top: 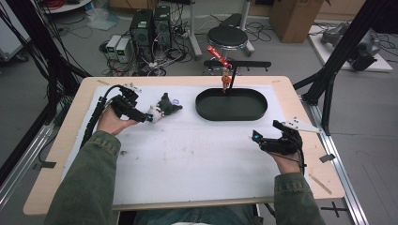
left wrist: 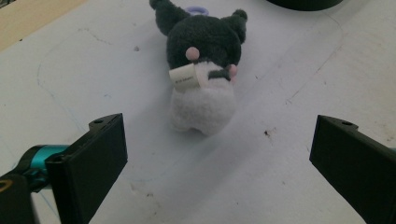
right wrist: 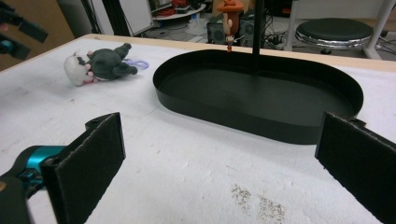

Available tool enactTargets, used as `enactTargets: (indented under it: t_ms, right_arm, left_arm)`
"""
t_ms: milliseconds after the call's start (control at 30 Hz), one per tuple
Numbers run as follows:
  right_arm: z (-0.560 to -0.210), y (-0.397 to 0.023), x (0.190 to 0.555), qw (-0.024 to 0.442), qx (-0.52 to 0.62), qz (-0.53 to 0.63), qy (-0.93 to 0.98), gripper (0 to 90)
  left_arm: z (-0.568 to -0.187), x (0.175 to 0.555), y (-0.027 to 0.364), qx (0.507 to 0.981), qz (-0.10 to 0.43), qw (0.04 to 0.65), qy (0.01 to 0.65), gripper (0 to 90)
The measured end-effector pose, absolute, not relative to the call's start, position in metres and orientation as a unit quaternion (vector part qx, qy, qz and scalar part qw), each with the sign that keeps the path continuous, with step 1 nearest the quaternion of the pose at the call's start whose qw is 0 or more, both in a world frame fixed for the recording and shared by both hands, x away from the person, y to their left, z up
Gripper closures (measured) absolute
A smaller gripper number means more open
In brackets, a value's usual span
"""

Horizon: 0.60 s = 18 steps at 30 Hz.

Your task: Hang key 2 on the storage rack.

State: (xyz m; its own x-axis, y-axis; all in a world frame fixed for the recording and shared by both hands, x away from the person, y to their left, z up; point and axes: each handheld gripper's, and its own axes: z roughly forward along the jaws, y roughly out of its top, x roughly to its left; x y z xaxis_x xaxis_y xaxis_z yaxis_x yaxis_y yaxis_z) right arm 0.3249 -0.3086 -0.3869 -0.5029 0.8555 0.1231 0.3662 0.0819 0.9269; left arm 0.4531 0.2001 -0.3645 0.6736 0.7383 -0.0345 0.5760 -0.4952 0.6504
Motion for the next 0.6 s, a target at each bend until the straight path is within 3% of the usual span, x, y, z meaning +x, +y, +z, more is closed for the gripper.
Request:
enactTargets:
  t_ms: [600]
  right_arm:
    - [-0.39, -0.315, 0.319, 0.24, 0.443, 0.512, 0.696, 0.8]
  left_arm:
    - [-0.402, 0.513, 0.165, 0.879, 0.088, 0.251, 0.396, 4.5]
